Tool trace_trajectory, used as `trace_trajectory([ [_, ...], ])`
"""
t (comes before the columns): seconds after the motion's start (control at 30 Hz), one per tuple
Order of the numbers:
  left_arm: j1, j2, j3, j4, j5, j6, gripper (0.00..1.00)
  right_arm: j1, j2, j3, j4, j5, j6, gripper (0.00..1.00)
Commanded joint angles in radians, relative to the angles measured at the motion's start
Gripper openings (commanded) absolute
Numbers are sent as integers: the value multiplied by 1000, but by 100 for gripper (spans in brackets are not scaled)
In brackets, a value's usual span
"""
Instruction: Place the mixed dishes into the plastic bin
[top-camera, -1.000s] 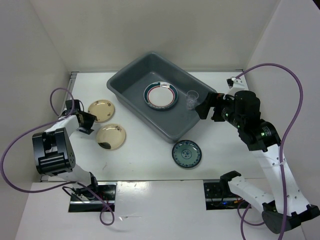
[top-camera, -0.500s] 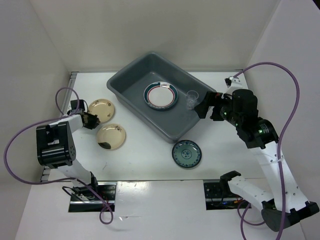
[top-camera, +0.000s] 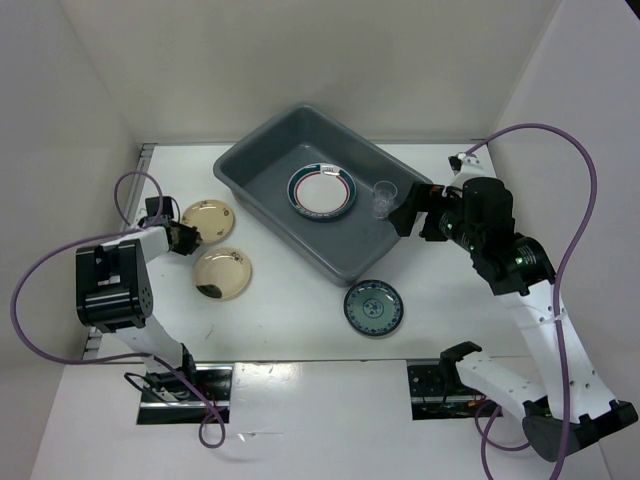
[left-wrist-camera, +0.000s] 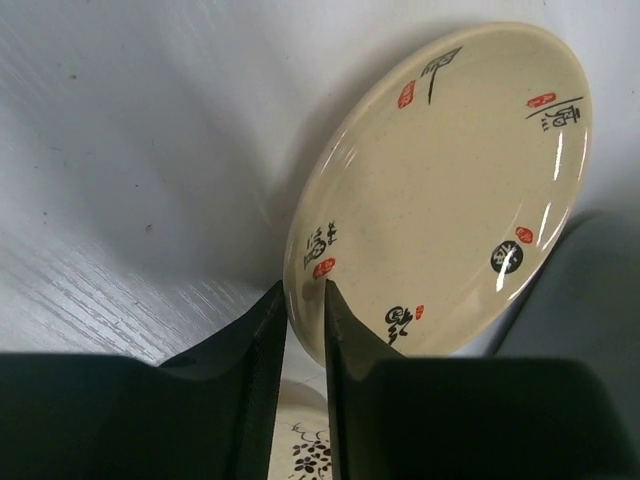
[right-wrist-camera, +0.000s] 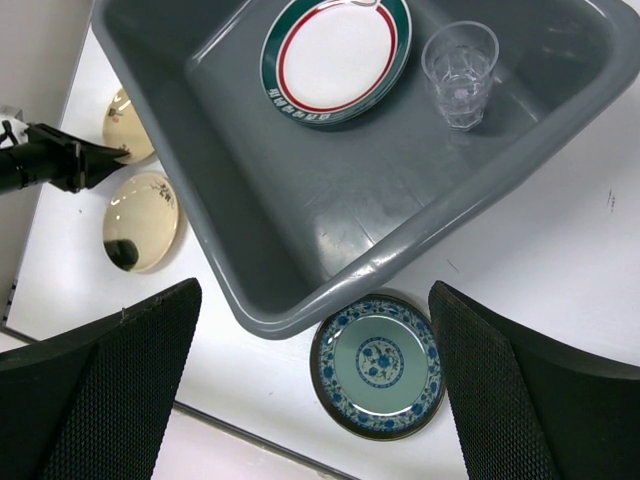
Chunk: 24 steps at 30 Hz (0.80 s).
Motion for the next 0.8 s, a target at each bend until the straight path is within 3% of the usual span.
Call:
trace_trajectory([
  [0.0, -1, 13, 35, 32, -27, -10, 27, -5, 2, 9, 0, 14, -5, 99],
  [0.1, -1, 13, 35, 42, -50, -10, 17, -5, 11, 9, 0, 14, -5, 99],
  [0.17, -1, 1, 46, 20, -87, -10, 2, -5, 11, 9, 0, 14, -5, 99],
  [0.2, -1, -11, 46, 7, -108, -22, 0, -5, 11, 9, 0, 5, -5, 99],
  [0.43, 13, -275, 35, -105, -349, -48, 0, -5, 11, 9, 10, -4, -14, 99],
  [0.57, 37, -422, 110, -169, -473, 2, 0, -5, 11, 9, 19, -13, -23, 99],
  [0.67, 37, -459, 182, -153, -420, 79, 0, -5, 11, 9, 31, -13, -24, 99],
  [0.77, 18, -452, 289, -96, -196, 136, 0, -5, 22, 18, 40, -24, -24, 99],
])
